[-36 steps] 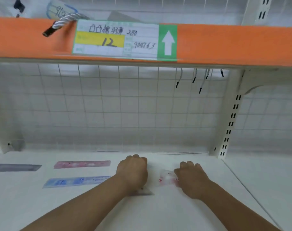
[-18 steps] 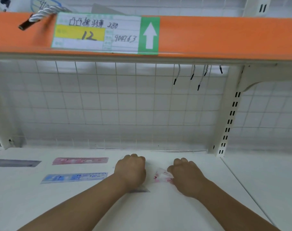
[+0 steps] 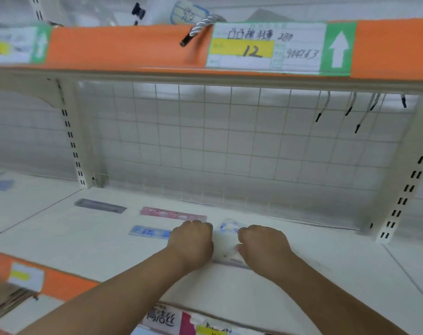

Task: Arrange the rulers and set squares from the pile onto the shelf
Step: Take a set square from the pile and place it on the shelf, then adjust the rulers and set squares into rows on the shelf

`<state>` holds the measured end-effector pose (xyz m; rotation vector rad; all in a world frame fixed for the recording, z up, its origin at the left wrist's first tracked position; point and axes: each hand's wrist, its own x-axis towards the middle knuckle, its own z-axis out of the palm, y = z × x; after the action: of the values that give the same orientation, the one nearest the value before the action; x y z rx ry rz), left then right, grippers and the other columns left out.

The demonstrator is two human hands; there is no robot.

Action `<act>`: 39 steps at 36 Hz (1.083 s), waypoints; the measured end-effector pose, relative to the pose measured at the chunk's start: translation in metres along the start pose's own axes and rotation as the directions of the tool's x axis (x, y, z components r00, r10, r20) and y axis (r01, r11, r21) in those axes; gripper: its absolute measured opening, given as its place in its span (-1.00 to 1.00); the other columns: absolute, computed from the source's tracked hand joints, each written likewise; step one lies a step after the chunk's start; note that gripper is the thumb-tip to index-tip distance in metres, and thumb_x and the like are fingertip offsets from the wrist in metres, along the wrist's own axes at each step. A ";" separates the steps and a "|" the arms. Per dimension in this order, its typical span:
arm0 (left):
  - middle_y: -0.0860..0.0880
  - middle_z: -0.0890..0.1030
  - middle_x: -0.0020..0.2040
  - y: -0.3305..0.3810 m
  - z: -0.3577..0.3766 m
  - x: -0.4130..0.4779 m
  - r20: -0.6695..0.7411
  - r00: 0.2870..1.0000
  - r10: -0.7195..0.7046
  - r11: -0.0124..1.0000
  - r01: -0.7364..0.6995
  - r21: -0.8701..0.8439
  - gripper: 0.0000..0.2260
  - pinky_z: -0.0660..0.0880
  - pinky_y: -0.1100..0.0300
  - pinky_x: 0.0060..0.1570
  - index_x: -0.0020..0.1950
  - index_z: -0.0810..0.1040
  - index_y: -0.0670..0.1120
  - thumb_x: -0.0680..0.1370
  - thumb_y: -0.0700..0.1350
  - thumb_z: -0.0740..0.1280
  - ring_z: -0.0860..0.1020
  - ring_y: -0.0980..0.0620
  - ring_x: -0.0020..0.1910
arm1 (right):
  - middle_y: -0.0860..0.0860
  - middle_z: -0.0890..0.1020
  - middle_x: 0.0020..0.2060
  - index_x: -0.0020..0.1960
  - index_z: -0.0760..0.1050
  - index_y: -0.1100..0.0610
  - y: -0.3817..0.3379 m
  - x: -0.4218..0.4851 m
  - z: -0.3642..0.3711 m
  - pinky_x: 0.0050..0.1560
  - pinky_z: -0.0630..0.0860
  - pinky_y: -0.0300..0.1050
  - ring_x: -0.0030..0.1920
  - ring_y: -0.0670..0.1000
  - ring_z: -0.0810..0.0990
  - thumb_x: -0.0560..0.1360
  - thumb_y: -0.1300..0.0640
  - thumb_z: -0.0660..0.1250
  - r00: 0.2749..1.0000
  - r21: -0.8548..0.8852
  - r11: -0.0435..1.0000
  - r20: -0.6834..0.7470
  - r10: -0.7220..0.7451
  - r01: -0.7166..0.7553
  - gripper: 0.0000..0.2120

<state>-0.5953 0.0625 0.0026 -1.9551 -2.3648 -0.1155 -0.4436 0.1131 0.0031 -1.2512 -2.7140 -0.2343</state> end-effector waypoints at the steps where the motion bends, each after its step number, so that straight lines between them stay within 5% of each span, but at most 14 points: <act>1: -0.10 0.54 0.16 -0.009 -0.001 -0.004 -0.006 1.000 -0.018 1.000 0.018 -0.003 -0.79 0.44 0.12 0.02 0.16 0.48 -0.09 0.59 -0.09 0.15 0.51 -0.09 0.13 | 0.03 0.56 0.08 -0.01 0.42 0.08 -0.009 0.003 0.000 -0.15 0.25 -0.17 0.09 0.10 0.55 0.60 -0.01 0.14 1.000 0.004 1.000 -0.007 -0.019 0.019 -0.82; 14: -0.08 0.53 0.14 -0.164 -0.023 -0.078 -0.068 0.977 -0.200 0.979 0.202 0.018 -0.80 0.40 0.14 -0.02 0.17 0.48 -0.09 0.59 -0.10 0.18 0.49 -0.09 0.15 | 0.05 0.59 0.07 0.13 0.47 0.10 -0.177 0.047 -0.015 -0.08 0.40 -0.11 0.10 0.11 0.57 0.60 -0.05 0.12 0.972 0.017 0.975 -0.081 -0.222 0.224 -0.72; 26: -0.13 0.52 0.14 -0.330 -0.053 -0.181 -0.106 0.937 -0.334 0.940 0.339 0.035 -0.77 0.42 0.09 0.02 0.17 0.48 -0.13 0.59 -0.05 0.18 0.48 -0.15 0.16 | 0.05 0.58 0.04 -0.01 0.44 0.09 -0.358 0.072 -0.032 -0.16 0.34 -0.10 0.07 0.13 0.56 0.60 -0.04 0.12 0.939 0.060 0.941 -0.114 -0.326 0.334 -0.77; 39: -0.11 0.55 0.00 -0.454 -0.053 -0.256 -0.105 0.854 -0.509 0.859 0.511 -0.006 -0.89 0.43 0.12 -0.16 -0.09 0.41 -0.08 0.57 -0.08 0.17 0.52 -0.12 -0.01 | 0.07 0.57 0.06 0.14 0.47 0.10 -0.510 0.101 -0.037 -0.16 0.30 -0.13 0.07 0.12 0.55 0.59 -0.07 0.14 0.850 0.070 0.851 -0.137 -0.509 0.521 -0.71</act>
<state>-0.9931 -0.2778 0.0238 -1.2223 -2.7316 -0.2102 -0.8959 -0.1466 0.0179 -0.4366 -2.8583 -0.2053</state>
